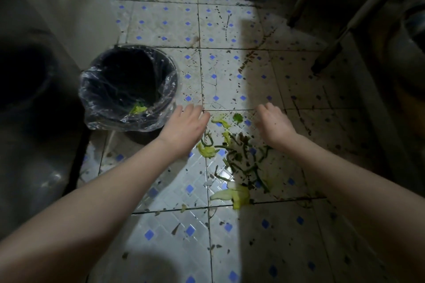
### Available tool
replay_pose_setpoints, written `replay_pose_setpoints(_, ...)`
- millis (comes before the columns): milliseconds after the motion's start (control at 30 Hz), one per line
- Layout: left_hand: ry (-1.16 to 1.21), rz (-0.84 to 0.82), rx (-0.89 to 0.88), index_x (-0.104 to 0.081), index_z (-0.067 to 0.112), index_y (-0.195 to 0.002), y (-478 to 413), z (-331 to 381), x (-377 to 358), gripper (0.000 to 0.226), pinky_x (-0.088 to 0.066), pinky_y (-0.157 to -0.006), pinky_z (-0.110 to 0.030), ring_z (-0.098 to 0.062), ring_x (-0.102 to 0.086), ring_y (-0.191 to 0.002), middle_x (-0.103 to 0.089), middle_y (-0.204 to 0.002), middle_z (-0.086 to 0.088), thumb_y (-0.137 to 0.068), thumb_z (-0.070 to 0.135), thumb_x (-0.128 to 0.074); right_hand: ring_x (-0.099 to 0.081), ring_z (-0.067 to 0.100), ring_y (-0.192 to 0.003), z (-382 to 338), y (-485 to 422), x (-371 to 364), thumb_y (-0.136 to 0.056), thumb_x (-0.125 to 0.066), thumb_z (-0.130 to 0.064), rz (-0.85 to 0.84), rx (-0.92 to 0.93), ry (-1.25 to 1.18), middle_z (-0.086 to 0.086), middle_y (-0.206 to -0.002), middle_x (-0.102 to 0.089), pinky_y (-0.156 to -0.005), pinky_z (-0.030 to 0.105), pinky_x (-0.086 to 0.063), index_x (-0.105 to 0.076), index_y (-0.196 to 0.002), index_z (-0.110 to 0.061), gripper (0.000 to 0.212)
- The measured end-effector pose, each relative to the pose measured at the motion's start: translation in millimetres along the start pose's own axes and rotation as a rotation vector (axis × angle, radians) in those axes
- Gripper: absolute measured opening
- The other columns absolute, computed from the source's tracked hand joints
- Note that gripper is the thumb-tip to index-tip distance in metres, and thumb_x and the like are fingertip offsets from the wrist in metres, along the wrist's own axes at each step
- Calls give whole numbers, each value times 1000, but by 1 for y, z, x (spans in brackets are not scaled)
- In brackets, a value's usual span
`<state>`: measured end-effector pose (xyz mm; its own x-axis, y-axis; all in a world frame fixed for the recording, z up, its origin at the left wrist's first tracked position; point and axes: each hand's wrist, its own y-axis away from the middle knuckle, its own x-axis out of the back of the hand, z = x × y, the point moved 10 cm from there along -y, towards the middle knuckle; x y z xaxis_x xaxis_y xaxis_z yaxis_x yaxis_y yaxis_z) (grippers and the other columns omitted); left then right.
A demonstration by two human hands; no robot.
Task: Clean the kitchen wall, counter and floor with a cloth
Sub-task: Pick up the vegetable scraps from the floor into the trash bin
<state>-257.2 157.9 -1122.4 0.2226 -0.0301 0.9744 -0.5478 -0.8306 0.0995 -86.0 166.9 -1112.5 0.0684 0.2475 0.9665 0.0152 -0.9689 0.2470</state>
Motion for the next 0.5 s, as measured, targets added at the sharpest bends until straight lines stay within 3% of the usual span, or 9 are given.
replay_pose_setpoints(67, -9, -24, -9, -37, 13, -130, -4, 7, -12, 60, -39, -92, -41, -28, -48, -116, -49, -131, -11, -82, 28, -69, -45, 32, -111, 8, -4, -10, -91, -48, -1, -14, -13, -35, 15, -120, -48, -88, 37, -39, -47, -116, -5, 26)
replay_pose_setpoints(267, 88, -134, -44, -29, 11, -137, -15, 27, -53, 48, -36, -94, -41, -30, -47, -116, -45, -132, -12, -97, 31, -44, -45, 33, -118, 26, -16, -37, -85, -57, 3, -41, -67, -167, 17, -131, -45, -99, 41, -40, -44, -128, -4, 46)
replay_pose_setpoints(367, 102, -182, -57, -23, 12, -141, -18, 35, -73, 54, -33, -98, -43, -31, -44, -120, -40, -138, -13, -97, 32, -44, -45, 34, -120, 30, -20, -51, -88, -49, 8, -68, -84, -173, 18, -136, -42, -100, 41, -40, -44, -128, -3, 42)
replay_pose_setpoints(500, 106, -242, -81, -12, 12, -146, -23, 46, -98, 66, -30, -103, -44, -32, -37, -129, -25, -149, -14, -95, 33, -49, -46, 30, -121, 36, -23, -67, -84, -52, 11, -89, -100, -191, 14, -138, -42, -100, 37, -40, -40, -134, -6, 54)
